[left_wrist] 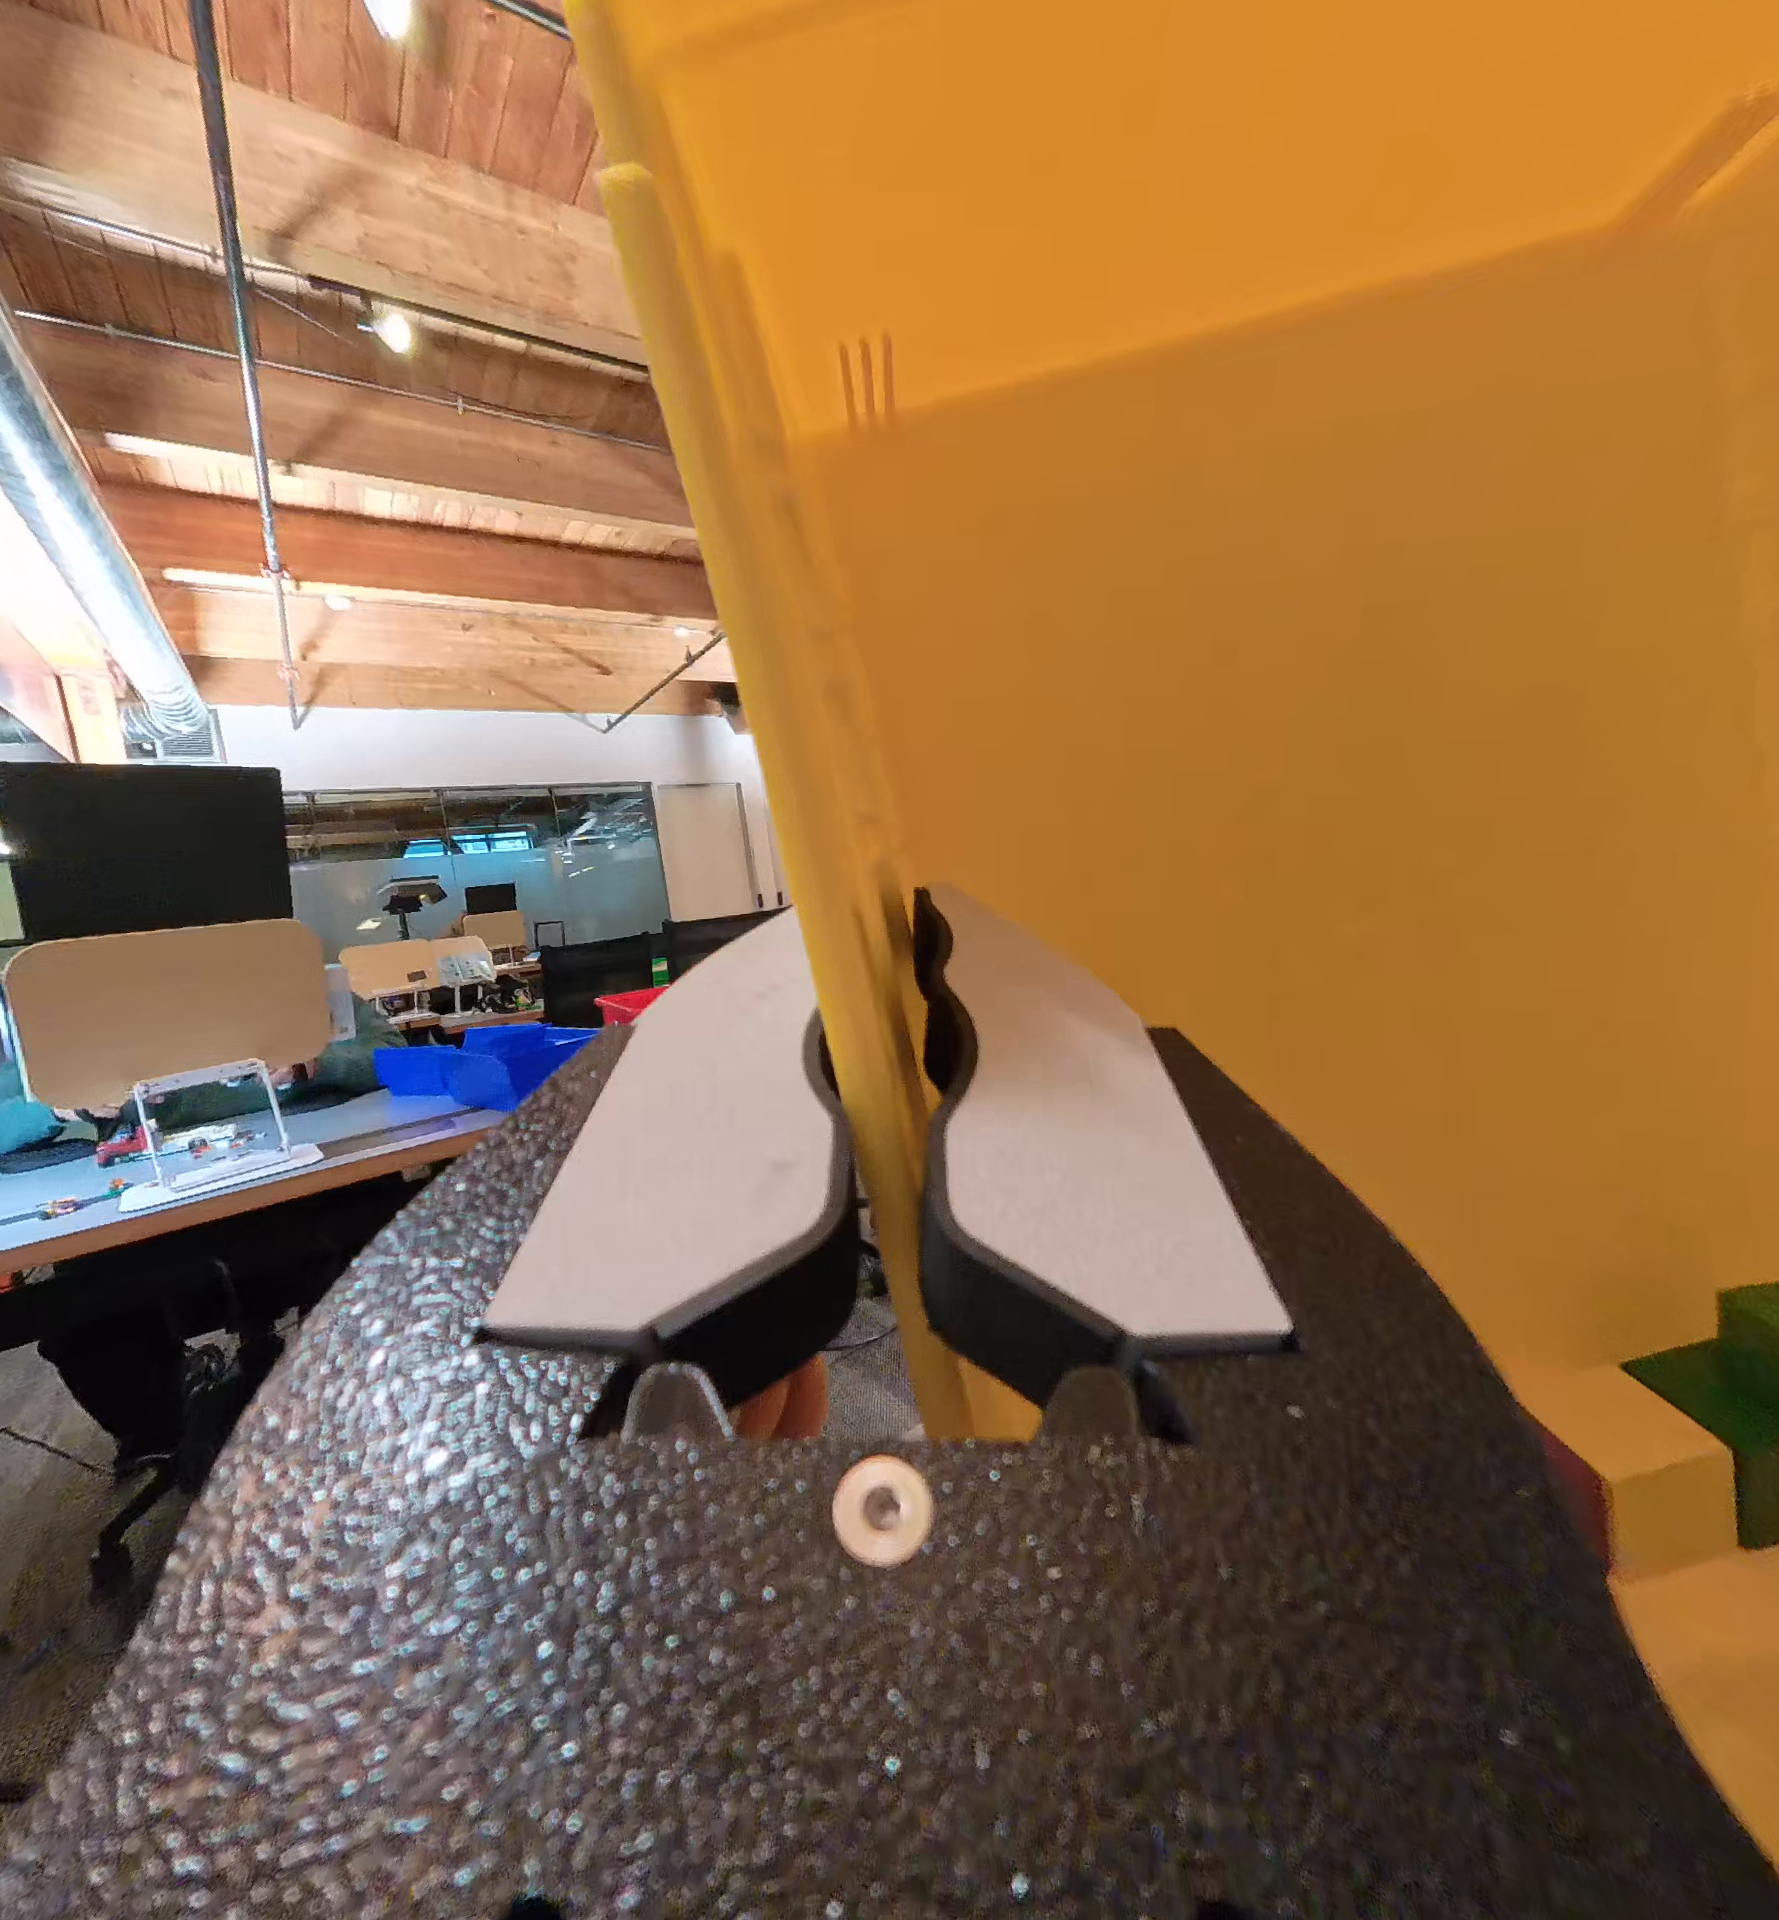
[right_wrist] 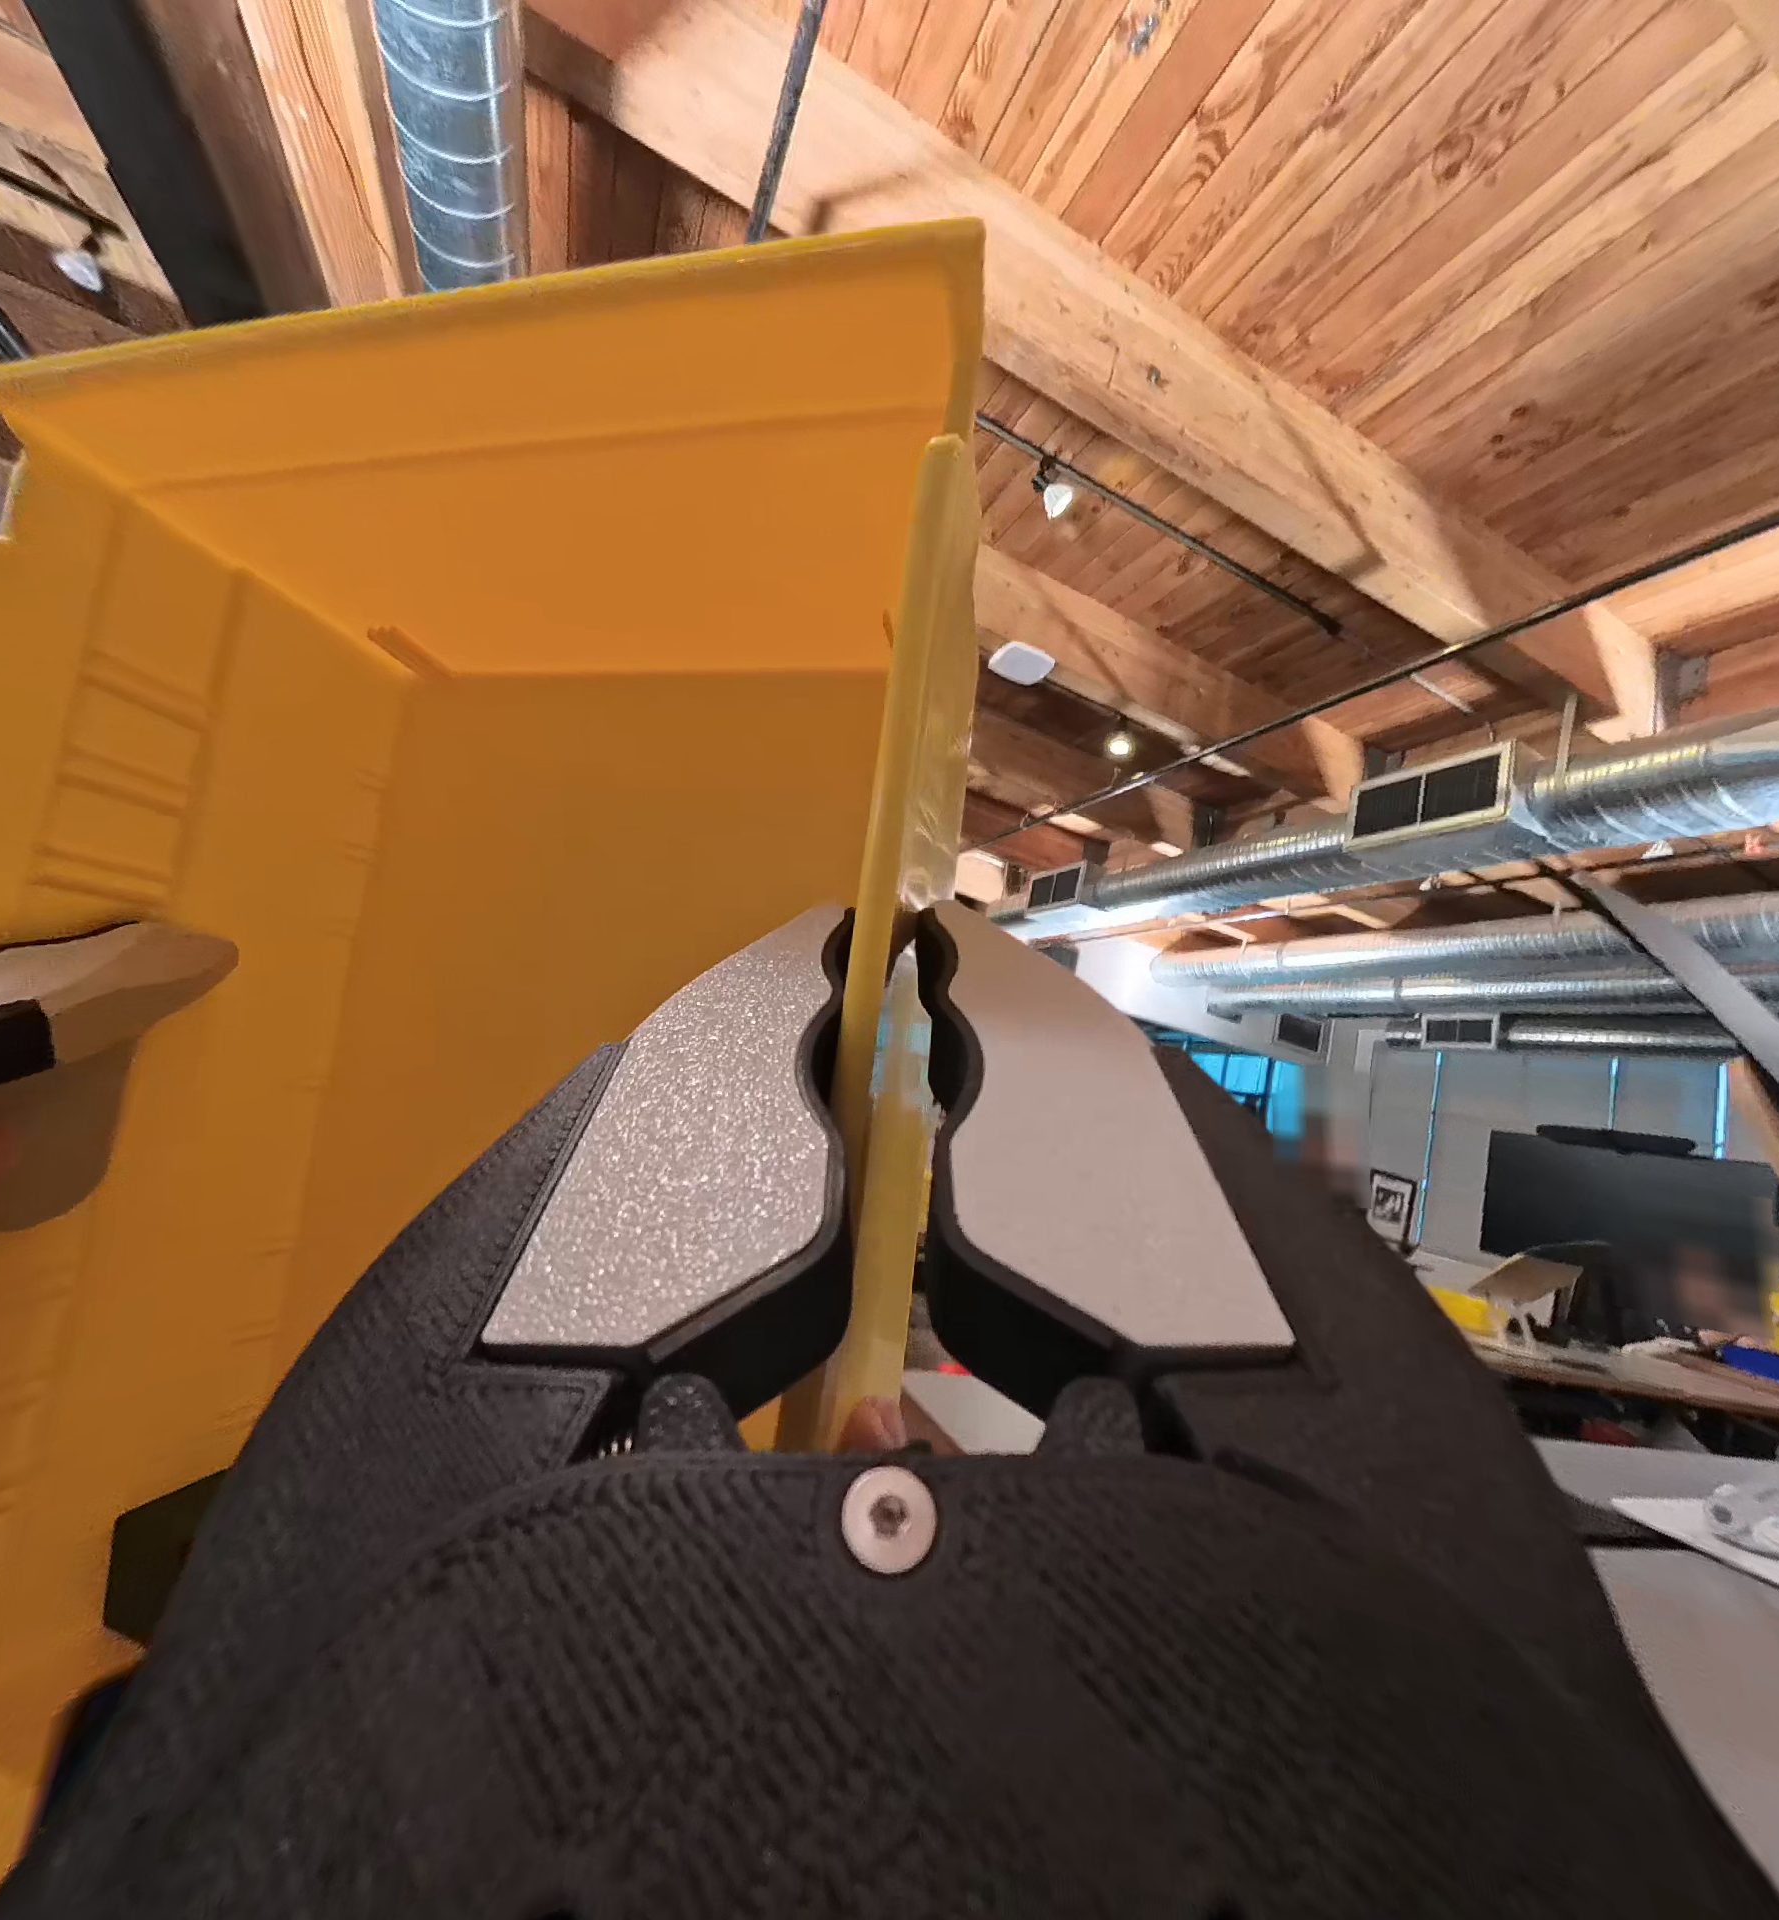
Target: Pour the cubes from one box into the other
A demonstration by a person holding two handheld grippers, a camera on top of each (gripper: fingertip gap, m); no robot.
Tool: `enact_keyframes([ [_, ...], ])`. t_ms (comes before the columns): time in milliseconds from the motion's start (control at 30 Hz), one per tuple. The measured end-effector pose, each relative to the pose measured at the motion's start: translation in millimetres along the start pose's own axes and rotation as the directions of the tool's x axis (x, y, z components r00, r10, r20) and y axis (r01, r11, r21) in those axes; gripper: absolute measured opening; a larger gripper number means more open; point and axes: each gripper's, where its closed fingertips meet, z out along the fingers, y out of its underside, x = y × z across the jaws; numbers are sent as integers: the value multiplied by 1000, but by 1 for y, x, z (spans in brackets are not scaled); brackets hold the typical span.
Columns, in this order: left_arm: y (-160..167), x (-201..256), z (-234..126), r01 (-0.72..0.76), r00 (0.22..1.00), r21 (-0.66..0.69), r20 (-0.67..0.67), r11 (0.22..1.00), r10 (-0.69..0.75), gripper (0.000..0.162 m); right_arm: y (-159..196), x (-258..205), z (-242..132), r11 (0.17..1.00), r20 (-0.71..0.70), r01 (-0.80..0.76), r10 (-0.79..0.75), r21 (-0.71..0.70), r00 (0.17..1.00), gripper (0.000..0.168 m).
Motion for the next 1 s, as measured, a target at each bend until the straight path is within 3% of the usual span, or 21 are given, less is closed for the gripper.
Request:
enact_keyframes([
  [67, 9, 0, 1, 5, 1000, -48, -2, 999, -5, 6, 6, -1, 0, 999, -4, -3, 3, -34, 1000, 11],
  [133, -5, 0, -4, -14, 1000, 14, 3, 1000, 14, 6, -2, 0, -4, 999, -8, -19, 19, 28, 1000, 11],
  [333, -11, -4, -2, -3, 1000, 38, 2, 999, 3, 6, -14, -4, -1, 999, -6, 18, -18, 48, 1000, 11],
  [433, 2, -7, 2, 9, 1000, -17, 9, 1000, -9, 5, 4, -6, 5, 1000, 7, -16, 16, -8, 1000, 11],
  [533, -9, -5, -5, -12, 1000, 38, 8, 999, 12, 6, -5, -4, -1, 999, 17, -24, 23, 48, 1000, 11],
  [633, 6, -6, -1, 6, 1000, -26, 6, 1000, -6, 6, 6, -6, 1, 1000, 14, -25, 25, -8, 1000, 12],
  [700, -3, -6, -5, 4, 1000, 32, 15, 999, -5, 6, -3, -7, -2, 999, 26, -15, 14, 47, 1000, 12],
  [767, 5, -6, -1, 9, 1000, -15, 8, 1000, -9, 6, 9, -5, 2, 999, 22, -32, 32, -5, 999, 12],
  [1000, 0, -2, -5, 8, 1000, 7, 3, 1000, -8, 6, 1, -4, -4, 999, 15, -20, 20, 29, 1000, 12],
])
